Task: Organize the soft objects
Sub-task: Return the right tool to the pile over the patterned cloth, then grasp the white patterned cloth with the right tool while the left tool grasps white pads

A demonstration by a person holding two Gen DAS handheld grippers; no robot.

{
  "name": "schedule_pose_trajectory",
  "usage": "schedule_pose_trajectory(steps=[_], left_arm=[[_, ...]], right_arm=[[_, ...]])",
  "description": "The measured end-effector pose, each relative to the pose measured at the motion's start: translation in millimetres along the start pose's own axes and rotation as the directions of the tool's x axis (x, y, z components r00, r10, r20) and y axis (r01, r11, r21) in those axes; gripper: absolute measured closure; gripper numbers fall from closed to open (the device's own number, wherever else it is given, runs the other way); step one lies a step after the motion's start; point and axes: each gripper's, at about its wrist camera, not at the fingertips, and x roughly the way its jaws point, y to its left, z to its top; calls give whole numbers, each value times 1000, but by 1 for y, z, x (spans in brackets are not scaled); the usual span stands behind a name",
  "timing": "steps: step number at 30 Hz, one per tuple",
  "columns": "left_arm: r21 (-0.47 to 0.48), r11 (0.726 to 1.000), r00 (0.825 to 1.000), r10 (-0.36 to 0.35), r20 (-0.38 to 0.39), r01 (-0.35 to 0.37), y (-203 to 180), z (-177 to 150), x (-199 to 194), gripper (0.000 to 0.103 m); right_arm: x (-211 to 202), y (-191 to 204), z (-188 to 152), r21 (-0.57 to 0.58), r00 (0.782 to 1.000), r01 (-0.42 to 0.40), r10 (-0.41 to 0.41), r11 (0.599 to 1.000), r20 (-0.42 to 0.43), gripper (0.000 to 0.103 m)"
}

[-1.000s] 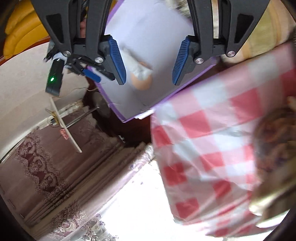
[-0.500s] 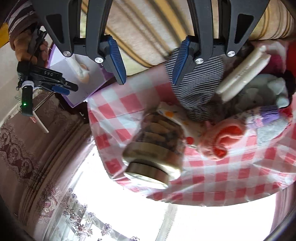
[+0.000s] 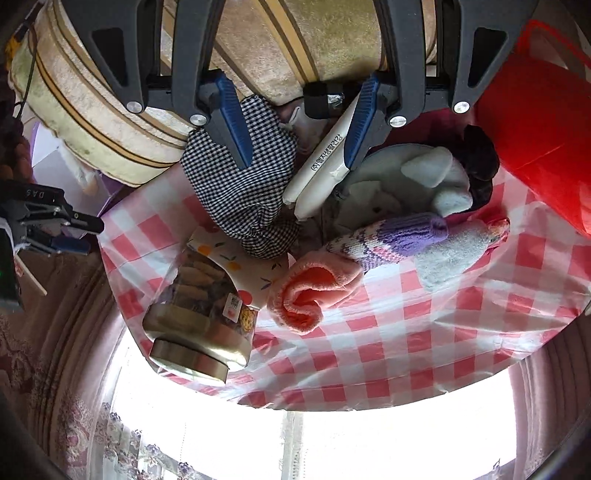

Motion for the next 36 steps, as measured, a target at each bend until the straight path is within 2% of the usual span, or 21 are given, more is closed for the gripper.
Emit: schedule_pose_trajectory(steps=[6,17,27,29,36], left_arm=[[24,998,995,63,-76,-62,9,0,23,50],[6,999,993,49,-103,-48,20,-5,37,51],[-18,999,997,25,-79,-27,26,-10,36,52],[-28,999,997,18,-70,-20,27,-11,34,53],[-44,999,999,-3,-48,1,32,-13,33,54]], right_arm=[[14,42,20,-133,1000,-9,13,991,28,38],[41,104,40,-363,996,25,7,931,87,54],[63,143,47,-478,971,187,-87,858,225,54],[67,146,47,-482,957,236,-115,844,267,59],[79,157,44,-499,937,298,-149,814,316,67]])
